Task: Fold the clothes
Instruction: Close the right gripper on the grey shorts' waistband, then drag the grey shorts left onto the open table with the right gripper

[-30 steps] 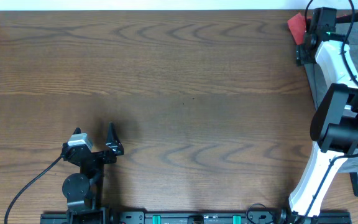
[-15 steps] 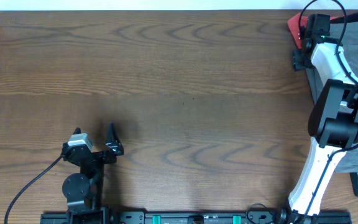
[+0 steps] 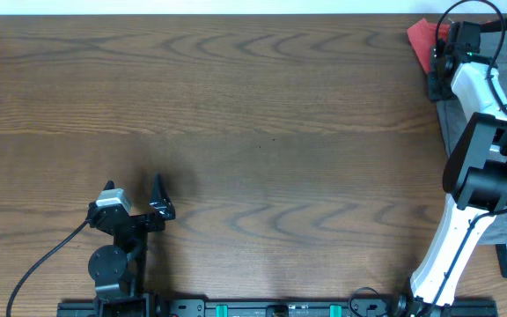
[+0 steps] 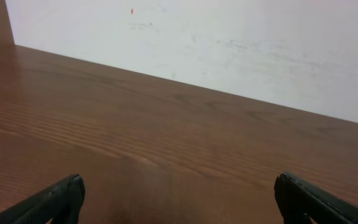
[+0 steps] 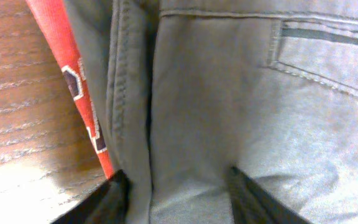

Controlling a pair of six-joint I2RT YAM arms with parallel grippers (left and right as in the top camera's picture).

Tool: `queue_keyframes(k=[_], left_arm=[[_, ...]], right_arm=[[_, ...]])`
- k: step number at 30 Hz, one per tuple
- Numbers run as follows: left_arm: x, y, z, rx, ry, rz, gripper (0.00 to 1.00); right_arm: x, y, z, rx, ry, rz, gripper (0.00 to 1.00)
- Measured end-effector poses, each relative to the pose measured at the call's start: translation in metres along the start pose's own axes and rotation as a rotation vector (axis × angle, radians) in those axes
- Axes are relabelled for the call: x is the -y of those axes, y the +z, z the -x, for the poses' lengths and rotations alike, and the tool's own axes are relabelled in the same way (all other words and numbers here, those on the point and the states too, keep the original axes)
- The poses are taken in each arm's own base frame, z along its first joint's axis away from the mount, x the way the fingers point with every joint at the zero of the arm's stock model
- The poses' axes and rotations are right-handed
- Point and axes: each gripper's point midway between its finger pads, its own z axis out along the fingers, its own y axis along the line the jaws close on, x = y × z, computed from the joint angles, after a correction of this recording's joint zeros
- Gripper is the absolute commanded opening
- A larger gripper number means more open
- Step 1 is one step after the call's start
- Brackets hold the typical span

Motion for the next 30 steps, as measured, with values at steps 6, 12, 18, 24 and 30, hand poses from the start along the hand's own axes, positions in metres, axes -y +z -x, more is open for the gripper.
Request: queue_keyframes(k=[6,12,18,24,30], left_arm=[[0.000,0.000,0.000,0.000,0.000,0.000,0.98],[0.000,0.000,0.000,0.000,0.000,0.000,0.98],[0.000,0.000,0.000,0.000,0.000,0.000,0.98],[0.000,0.000,0.000,0.000,0.000,0.000,0.97],[0.000,0.000,0.000,0.000,0.000,0.000,0.97]], right_arm=[[-0.008,0.000,0.001,0.006,0.001,0.045,0.12],[-0.008,0.000,0.000,0.005,0.006,0.046,0.01],[-0.003,0.000,-0.001,-0.004,0.051,0.014,0.01],[0.010,-0.024,0.007,0.023,0.088,-0.003,0.01],[0.032,-0.091,0.025,0.114,0.118,-0.003,0.01]])
